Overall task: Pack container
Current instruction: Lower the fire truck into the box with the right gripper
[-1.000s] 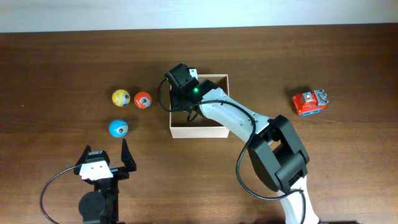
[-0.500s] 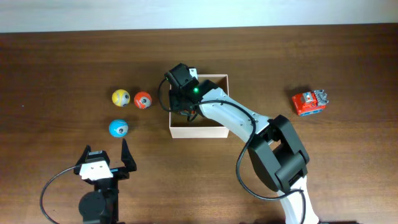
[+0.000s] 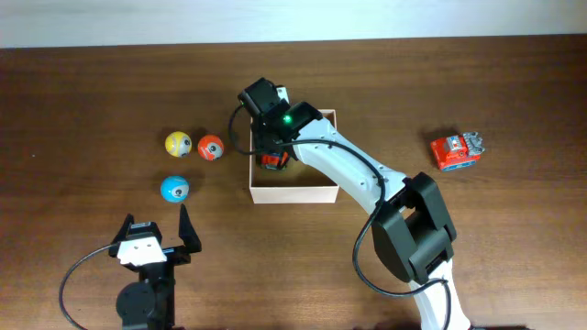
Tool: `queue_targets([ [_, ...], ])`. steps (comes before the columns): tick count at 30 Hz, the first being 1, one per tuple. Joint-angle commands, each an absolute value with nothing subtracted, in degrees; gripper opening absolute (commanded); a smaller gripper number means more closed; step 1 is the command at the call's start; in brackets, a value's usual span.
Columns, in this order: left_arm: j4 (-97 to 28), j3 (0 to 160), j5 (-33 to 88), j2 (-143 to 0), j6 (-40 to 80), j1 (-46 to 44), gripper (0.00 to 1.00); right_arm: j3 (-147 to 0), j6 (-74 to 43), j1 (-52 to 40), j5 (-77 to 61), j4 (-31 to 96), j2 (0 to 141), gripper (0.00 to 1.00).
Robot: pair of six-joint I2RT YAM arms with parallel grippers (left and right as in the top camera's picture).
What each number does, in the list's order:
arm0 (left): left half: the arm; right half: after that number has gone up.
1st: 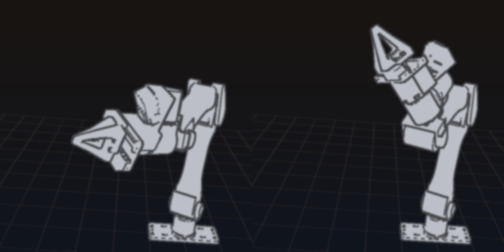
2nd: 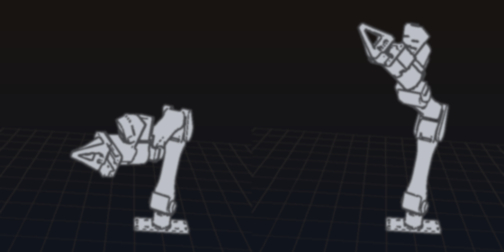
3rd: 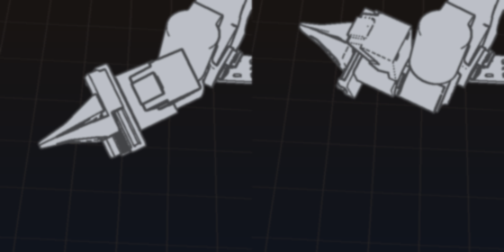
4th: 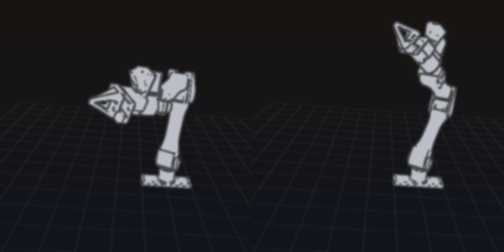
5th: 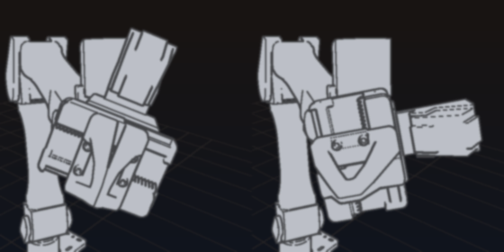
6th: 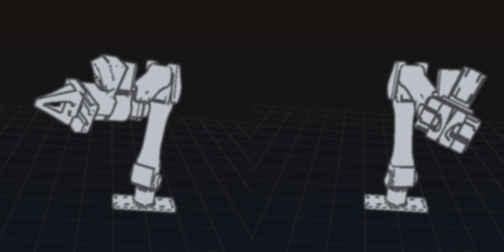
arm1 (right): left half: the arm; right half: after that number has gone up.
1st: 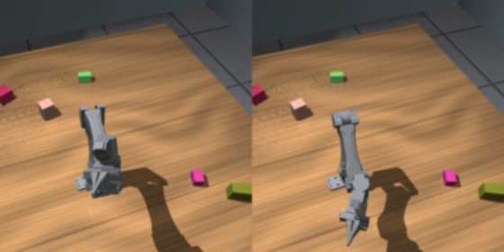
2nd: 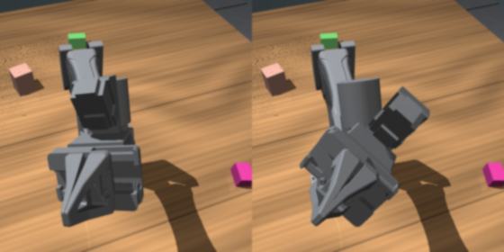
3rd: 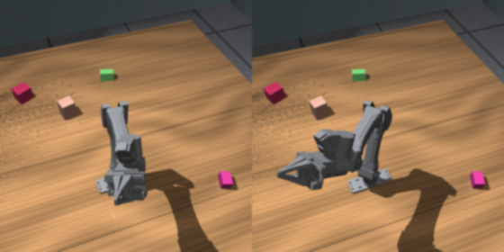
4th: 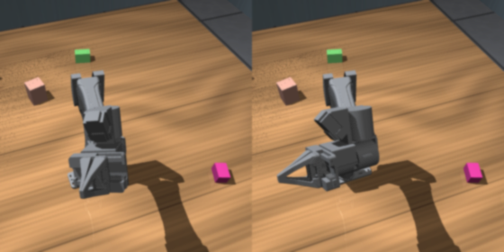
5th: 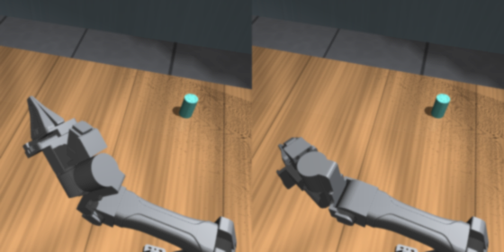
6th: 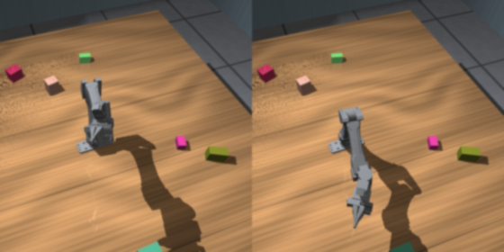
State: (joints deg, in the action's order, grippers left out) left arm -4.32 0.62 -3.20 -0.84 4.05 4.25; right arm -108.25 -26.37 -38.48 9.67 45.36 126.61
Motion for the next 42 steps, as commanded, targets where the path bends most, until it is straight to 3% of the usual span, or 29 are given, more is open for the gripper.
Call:
queue_targets([
  [1,-4.6,0.5,-2.8,-0.4,3.4,4.0,0.99,-109.5,-26.0,-37.7,12.4,47.2,125.1,0.38],
  [7,-4.6,0.5,-2.8,-0.4,3.4,4.0,0.99,-109.5,-26.0,-35.7,12.6,48.9,125.1,0.16],
  [10,-4.6,0.5,-2.8,-0.4,3.4,4.0,0.99,-109.5,-26.0,-35.0,12.5,49.3,125.1,0.13],
  [32,-4.6,0.5,-2.8,-0.4,3.4,4.0,0.99,-111.1,-19.8,-33.6,13.4,49.4,125.1,0.12],
  [42,-4.6,0.5,-2.8,-0.4,3.4,4.0,0.99,-113.3,-12.1,-32.2,14.8,51.3,125.1,0.21],
])
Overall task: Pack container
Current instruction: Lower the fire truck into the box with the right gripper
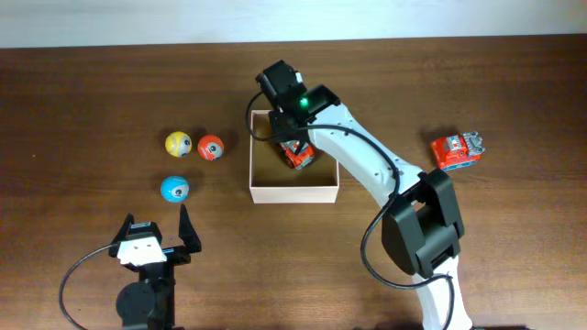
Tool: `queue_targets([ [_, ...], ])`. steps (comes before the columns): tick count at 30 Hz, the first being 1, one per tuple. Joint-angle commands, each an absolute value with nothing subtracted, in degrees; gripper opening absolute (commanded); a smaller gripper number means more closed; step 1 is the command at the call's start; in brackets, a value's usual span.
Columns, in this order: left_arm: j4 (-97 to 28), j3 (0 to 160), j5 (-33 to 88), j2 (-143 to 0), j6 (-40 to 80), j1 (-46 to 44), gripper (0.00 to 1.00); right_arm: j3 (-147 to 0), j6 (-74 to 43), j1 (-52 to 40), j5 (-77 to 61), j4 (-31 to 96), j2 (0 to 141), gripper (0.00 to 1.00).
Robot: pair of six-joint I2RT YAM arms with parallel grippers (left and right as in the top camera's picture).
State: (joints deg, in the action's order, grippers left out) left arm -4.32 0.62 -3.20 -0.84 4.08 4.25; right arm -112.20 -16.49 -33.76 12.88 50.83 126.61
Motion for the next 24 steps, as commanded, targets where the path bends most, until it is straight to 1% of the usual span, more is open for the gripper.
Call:
queue_targets([
  [1,-4.6,0.5,-2.8,-0.4,3.4,4.0,0.99,-113.3,-10.8,-31.9,14.8,51.7,125.1,0.22],
  [4,-4.6,0.5,-2.8,-0.4,3.4,4.0,0.99,-113.3,-7.8,-30.7,14.8,53.0,125.1,0.22],
  [9,-4.6,0.5,-2.8,-0.4,3.4,4.0,0.99,-112.4,-6.2,-28.9,14.7,53.9,125.1,0.22],
  [13,-4.6,0.5,-2.8,-0.4,3.4,4.0,0.99,-111.6,-3.3,-28.1,10.9,53.8,125.2,0.22],
  [17,-4.6,0.5,-2.8,-0.4,3.4,4.0,0.99,-111.1,-3.2,-28.1,10.4,53.8,125.2,0.22],
  [21,-4.6,0.5,-2.8,-0.4,3.4,4.0,0.99,-109.8,-0.6,-28.1,5.1,53.8,125.3,0.22],
  [24,-4.6,0.5,-2.8,-0.4,3.4,4.0,0.99,-109.3,-0.6,-28.1,4.9,54.0,126.1,0.22],
])
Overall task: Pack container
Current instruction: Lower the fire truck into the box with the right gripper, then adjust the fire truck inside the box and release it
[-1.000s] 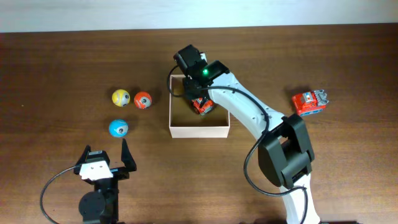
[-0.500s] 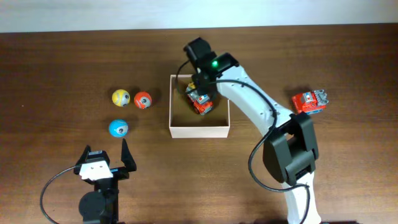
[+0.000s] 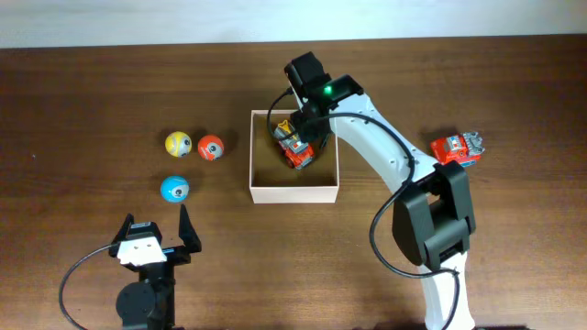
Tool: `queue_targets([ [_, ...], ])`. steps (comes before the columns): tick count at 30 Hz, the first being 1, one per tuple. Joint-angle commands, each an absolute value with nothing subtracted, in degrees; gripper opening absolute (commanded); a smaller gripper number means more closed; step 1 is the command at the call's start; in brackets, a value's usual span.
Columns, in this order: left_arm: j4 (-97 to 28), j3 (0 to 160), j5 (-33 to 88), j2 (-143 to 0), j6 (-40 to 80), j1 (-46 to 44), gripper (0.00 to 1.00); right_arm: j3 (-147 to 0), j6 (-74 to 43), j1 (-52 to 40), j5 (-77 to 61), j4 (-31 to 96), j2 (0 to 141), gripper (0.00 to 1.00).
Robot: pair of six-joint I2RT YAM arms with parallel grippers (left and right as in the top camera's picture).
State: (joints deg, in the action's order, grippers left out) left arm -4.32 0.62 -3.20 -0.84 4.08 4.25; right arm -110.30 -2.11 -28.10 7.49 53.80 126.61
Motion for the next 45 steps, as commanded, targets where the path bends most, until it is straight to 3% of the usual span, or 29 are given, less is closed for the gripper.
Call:
queue_targets([
  [1,-4.6,0.5,-2.8,-0.4,3.4,4.0,0.99,-109.2,-0.6,-28.1,4.9,54.1,126.5,0.22],
  [29,-4.6,0.5,-2.8,-0.4,3.4,4.0,0.99,-105.1,1.4,-28.2,-1.0,51.2,127.2,0.22],
  [45,-4.6,0.5,-2.8,-0.4,3.4,4.0,0.99,-105.1,-5.7,-29.2,-8.4,47.6,127.1,0.22],
])
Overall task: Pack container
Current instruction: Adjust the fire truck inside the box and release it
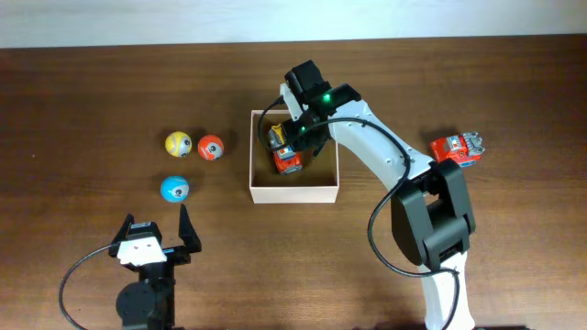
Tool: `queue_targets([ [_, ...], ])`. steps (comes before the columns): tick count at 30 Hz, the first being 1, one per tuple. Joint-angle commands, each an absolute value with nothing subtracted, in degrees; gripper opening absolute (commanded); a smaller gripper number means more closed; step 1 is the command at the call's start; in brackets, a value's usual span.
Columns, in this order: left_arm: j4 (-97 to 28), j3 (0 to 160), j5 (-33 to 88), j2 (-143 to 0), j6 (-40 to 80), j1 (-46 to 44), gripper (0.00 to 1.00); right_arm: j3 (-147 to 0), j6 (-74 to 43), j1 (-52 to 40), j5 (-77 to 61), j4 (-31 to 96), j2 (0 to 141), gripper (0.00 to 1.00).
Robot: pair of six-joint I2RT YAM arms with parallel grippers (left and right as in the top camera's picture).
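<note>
A white open box (293, 193) stands mid-table. Inside it, toward the left, lies a red toy truck with a yellow and grey end (285, 159). My right gripper (295, 139) reaches down into the box from the back right, its fingers at the truck's upper end, shut on it as far as the overhead view shows. A second red toy truck (457, 149) sits on the table at the right. Left of the box lie a yellow ball (178, 144), an orange-red ball (211, 147) and a blue ball (174, 189). My left gripper (158, 229) rests open near the front edge.
The right arm's white links (385, 156) arch over the box's right rim, and its base (429, 234) stands at the front right. A black cable (78, 275) loops beside the left arm's base.
The red truck in the box has shifted a little left and turned more upright. The right gripper has moved slightly left with it. The left arm, the balls and the other truck are unchanged.
The right gripper first held the red truck at the box's left rim. Then the truck was in the middle of the box, later tilted toward the back right. Now it lies left of centre, gripper still at it. The left gripper stayed open throughout.
</note>
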State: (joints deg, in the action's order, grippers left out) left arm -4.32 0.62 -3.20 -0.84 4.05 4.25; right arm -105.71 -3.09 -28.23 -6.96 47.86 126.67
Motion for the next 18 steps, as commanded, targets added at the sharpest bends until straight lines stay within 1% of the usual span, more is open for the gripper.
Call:
queue_targets([
  [1,-4.6,0.5,-2.8,-0.4,3.4,4.0,0.99,-105.1,-6.2,-29.4,-8.4,47.5,127.2,0.22],
  [8,-4.6,0.5,-2.8,-0.4,3.4,4.0,0.99,-105.1,-9.3,-31.7,-8.4,45.9,127.2,0.22],
  [15,-4.6,0.5,-2.8,-0.4,3.4,4.0,0.99,-105.1,-11.5,-32.1,-8.3,44.9,127.2,0.22],
  [18,-4.6,0.5,-2.8,-0.4,3.4,4.0,0.99,-105.1,-11.5,-32.1,-6.2,45.5,127.2,0.22],
])
